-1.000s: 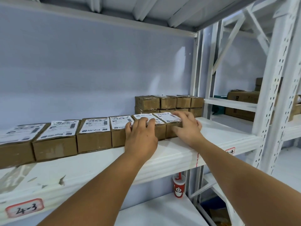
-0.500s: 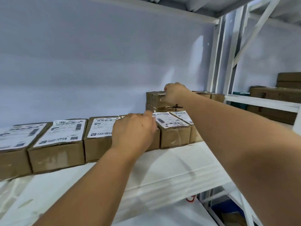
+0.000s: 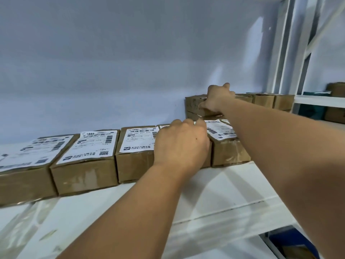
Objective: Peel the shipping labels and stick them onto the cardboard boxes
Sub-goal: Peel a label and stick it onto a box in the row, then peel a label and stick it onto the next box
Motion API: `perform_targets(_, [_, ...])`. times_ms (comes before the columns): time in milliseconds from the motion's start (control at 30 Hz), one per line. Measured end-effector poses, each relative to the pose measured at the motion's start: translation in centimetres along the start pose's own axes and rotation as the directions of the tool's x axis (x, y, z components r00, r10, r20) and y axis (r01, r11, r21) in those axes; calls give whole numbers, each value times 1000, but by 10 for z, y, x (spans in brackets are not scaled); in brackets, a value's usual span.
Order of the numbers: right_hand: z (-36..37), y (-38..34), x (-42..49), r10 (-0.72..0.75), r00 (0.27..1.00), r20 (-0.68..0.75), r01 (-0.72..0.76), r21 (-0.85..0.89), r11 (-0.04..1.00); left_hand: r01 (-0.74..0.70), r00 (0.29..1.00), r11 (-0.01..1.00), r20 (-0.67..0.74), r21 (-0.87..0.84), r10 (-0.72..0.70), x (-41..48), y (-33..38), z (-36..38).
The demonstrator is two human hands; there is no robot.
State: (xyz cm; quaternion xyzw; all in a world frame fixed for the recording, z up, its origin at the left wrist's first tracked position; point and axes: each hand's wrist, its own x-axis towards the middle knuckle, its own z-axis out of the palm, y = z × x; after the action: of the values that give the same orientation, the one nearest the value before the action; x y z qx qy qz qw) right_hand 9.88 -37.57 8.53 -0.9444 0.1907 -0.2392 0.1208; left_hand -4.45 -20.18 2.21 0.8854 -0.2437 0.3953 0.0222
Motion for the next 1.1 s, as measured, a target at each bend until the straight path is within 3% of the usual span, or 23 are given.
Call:
perform_targets(233, [-34,-7,-46,30,972,-234,39,284,958,6,997,1000,-70,-28,-8,0,-2,2])
perform_targets(500, [-74,-18,-141,-21,956,-294,136,377,916,-82,982,997,-170,8,83,-17,-2,-15])
perform_targets(600, [-82,-26,-183,-35,964,-263,149,429,891,63,992,992,-100,-113,-75,-42,-11,-34])
perform_targets(800, [-91,-48,-258,-58,948,-313,243,592,768,249,956,944,-100,-217,-275,-98,-62,-62])
perform_targets(867, [-88,-61,-280,-58,959,-278,234,659,714,356,917,861,-42,-363,-397,-112,-82,-73])
perform_targets(900, [-87,-67,-291,-71,964,-257,232,681,695,417,887,771,31,-481,-460,-118,-91,-81])
perform_targets(1000, [-82,-89,-321,-143,967,-213,251,668,701,505,809,375,275,-777,-520,-137,-117,-101])
perform_targets(1100, [-78,-110,-348,-218,956,-198,294,675,677,447,802,133,330,-885,-497,-161,-133,-126])
